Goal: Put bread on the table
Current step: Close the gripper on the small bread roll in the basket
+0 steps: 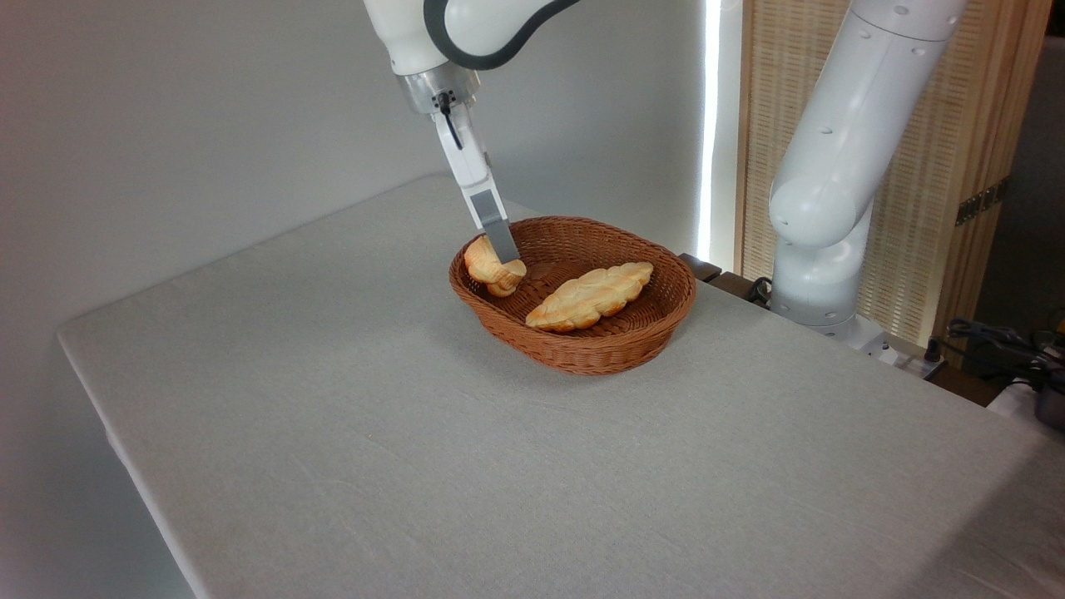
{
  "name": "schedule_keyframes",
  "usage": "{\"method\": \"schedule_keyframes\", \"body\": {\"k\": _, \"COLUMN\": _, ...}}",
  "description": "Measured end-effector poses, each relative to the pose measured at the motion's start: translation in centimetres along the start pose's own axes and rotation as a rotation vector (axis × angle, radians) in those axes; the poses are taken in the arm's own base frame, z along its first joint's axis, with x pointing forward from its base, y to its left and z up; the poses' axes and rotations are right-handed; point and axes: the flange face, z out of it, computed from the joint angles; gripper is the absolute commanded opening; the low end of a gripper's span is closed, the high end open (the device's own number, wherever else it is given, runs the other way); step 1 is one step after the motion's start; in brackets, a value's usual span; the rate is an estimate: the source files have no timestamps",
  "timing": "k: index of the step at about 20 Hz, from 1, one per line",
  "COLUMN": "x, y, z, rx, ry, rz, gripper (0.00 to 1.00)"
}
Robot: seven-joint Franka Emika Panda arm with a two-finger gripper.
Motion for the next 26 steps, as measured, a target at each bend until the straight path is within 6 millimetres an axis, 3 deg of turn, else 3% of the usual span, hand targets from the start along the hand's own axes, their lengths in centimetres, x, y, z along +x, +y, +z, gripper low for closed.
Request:
{"method": "schedule_keyframes", "body": {"k": 13, "x": 2.5, "y": 0.8, "z": 1.9, "rx": 0.019, "ry": -0.024, "rz": 0.034, "gripper": 0.99}}
{"method": "schedule_keyframes", "body": {"k": 15, "x": 2.6, "y": 0.8, "z": 2.0, "rx": 0.019, "ry": -0.027, "rz": 0.034, "gripper": 0.84}}
{"method": "schedule_keyframes", "body": {"k": 18, "x": 2.6, "y": 0.8, "z": 2.1, "rx": 0.019, "ry": -0.028, "rz": 0.035, "gripper": 0.48}}
{"method": "schedule_keyframes", "body": {"k": 19, "x": 2.7, "y": 0.8, "z": 2.1, "rx": 0.018, "ry": -0.029, "rz": 0.034, "gripper": 0.42}}
{"method": "schedule_keyframes", "body": {"k": 26, "x": 2.7, "y": 0.8, "z": 2.2, "rx": 0.018, "ry": -0.031, "rz": 0.034, "gripper": 0.39}}
